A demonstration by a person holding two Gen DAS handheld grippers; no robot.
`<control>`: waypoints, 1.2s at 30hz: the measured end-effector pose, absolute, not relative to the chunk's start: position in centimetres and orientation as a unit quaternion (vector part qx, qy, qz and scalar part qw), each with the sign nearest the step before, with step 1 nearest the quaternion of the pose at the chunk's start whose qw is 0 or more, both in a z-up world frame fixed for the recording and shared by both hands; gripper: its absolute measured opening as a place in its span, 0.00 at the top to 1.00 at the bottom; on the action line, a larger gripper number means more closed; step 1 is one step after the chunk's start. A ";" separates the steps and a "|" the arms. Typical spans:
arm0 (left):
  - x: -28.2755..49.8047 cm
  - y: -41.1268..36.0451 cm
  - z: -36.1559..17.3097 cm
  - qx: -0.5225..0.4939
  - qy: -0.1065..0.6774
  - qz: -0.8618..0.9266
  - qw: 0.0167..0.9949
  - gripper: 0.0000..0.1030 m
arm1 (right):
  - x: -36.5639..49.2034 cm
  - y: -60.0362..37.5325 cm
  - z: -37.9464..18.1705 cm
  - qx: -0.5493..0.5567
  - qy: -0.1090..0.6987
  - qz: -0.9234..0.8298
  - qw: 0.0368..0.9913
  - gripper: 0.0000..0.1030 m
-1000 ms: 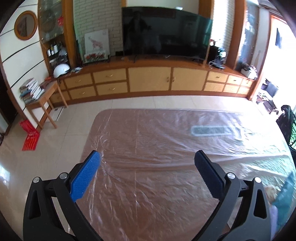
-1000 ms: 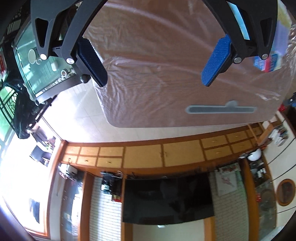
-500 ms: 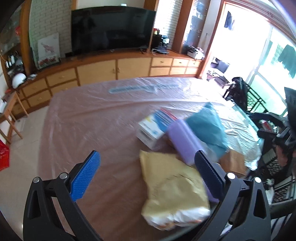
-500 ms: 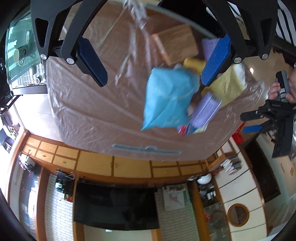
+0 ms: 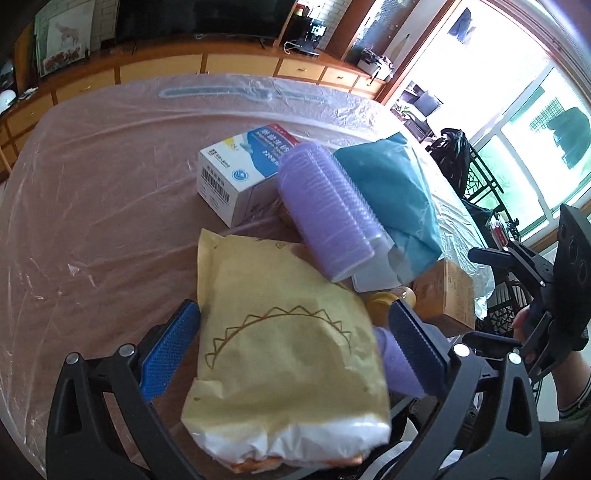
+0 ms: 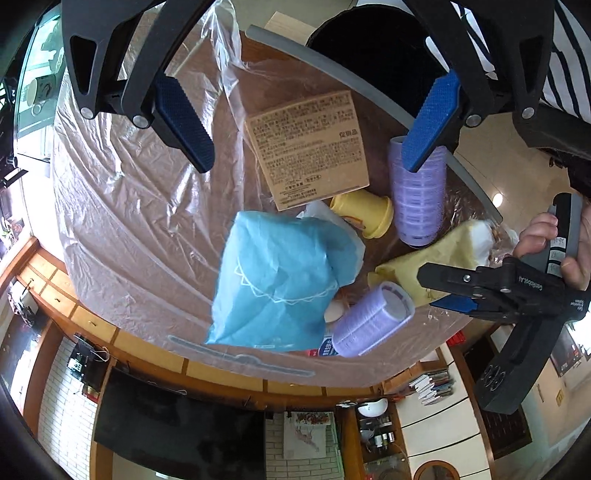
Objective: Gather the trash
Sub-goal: 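Move the left tool to the yellow paper bag while the right tool approaches the cardboard box, then grasp the yellow paper bag with the left tool while the right tool grasps the small cardboard box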
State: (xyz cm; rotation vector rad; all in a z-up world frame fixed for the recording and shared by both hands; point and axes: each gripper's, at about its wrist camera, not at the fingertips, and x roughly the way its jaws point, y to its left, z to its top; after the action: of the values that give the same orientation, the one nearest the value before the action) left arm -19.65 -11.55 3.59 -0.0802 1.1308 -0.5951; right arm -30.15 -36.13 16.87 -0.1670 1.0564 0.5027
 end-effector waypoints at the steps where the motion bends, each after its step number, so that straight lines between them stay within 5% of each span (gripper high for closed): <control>1: -19.5 -11.5 3.4 -0.041 0.533 -0.278 0.798 0.02 | -30.1 -36.0 16.6 -0.082 0.498 0.239 0.830 0.04; 15: -20.6 -10.3 2.3 0.001 0.550 -0.253 0.796 0.02 | -30.1 -35.5 14.2 -0.062 0.510 0.233 0.826 0.10; 17: -20.7 -10.4 1.5 0.016 0.556 -0.248 0.793 0.02 | -30.0 -35.5 14.1 -0.063 0.513 0.224 0.826 0.17; 21: -21.3 -10.2 1.7 0.022 0.547 -0.253 0.798 0.13 | -29.8 -36.4 13.9 -0.026 0.523 0.216 0.824 0.40; 28: -21.8 -9.1 2.6 0.015 0.544 -0.267 0.795 0.37 | -29.3 -37.3 15.0 0.011 0.512 0.186 0.839 0.41; 36: -22.2 -7.4 3.2 -0.008 0.534 -0.275 0.799 0.51 | -28.8 -36.6 16.3 0.028 0.497 0.149 0.854 0.42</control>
State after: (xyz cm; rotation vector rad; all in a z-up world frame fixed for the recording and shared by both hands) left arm -22.17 -7.37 3.25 -0.0180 1.1462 -0.5895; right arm -28.81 -36.58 16.25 0.0594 1.0462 0.3129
